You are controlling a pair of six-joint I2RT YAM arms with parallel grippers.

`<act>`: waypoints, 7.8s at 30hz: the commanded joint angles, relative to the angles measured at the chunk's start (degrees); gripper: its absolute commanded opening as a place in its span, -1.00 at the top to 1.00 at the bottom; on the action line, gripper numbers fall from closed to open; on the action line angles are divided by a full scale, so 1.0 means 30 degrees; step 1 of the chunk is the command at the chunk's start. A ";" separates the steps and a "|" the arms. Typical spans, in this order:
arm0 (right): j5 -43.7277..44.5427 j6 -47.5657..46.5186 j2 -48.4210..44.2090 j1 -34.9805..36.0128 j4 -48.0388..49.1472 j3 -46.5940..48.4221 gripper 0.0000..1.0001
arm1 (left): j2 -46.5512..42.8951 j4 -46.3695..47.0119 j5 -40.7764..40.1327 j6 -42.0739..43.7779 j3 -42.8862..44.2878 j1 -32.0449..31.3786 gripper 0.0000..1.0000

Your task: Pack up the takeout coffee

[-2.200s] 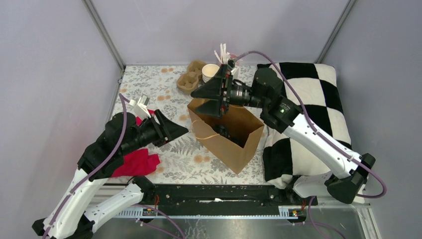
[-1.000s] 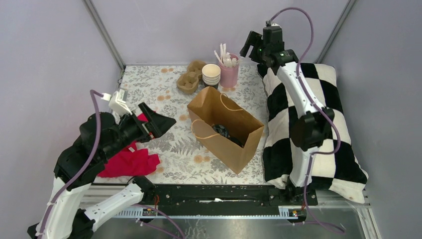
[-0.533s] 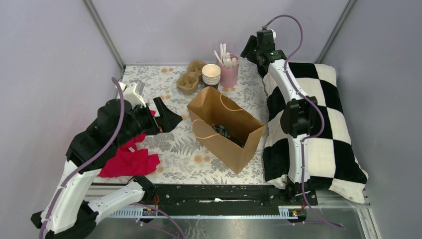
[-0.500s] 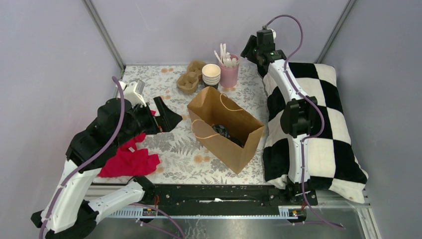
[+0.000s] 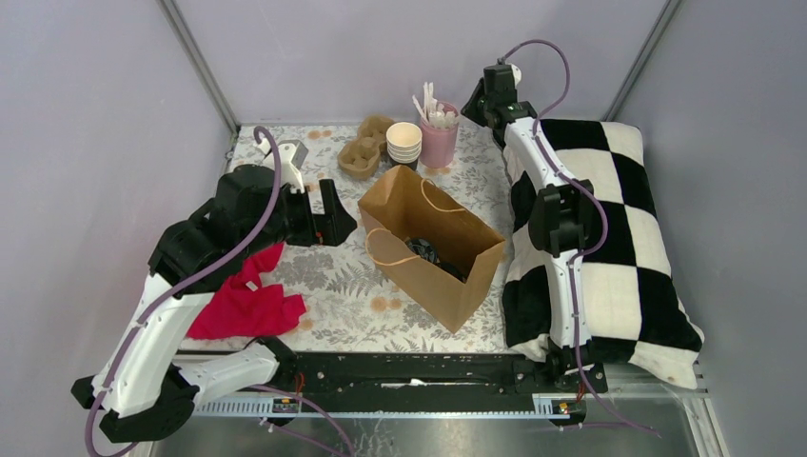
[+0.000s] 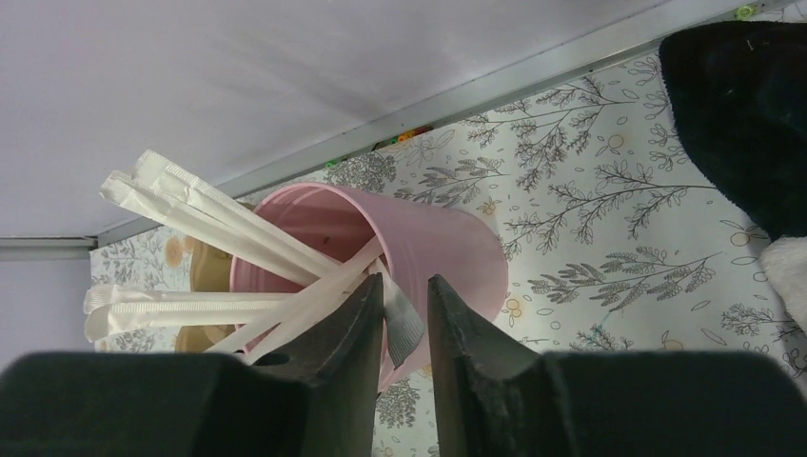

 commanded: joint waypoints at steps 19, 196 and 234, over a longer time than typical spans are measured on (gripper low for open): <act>0.1046 -0.2533 -0.1664 -0.0044 -0.0800 0.1888 0.85 | -0.0019 0.0087 -0.0011 0.0378 0.0769 -0.0041 -0.93; -0.1735 -0.5301 -0.3217 0.0175 -0.2198 -0.0946 -0.15 | -0.2818 0.4220 0.3042 -0.7243 -0.4838 -0.0023 -0.91; -0.0946 -0.6504 -0.2590 0.0203 -0.2889 0.2992 1.00 | -0.3201 0.4423 0.3253 -0.7389 -0.5053 -0.0045 -0.90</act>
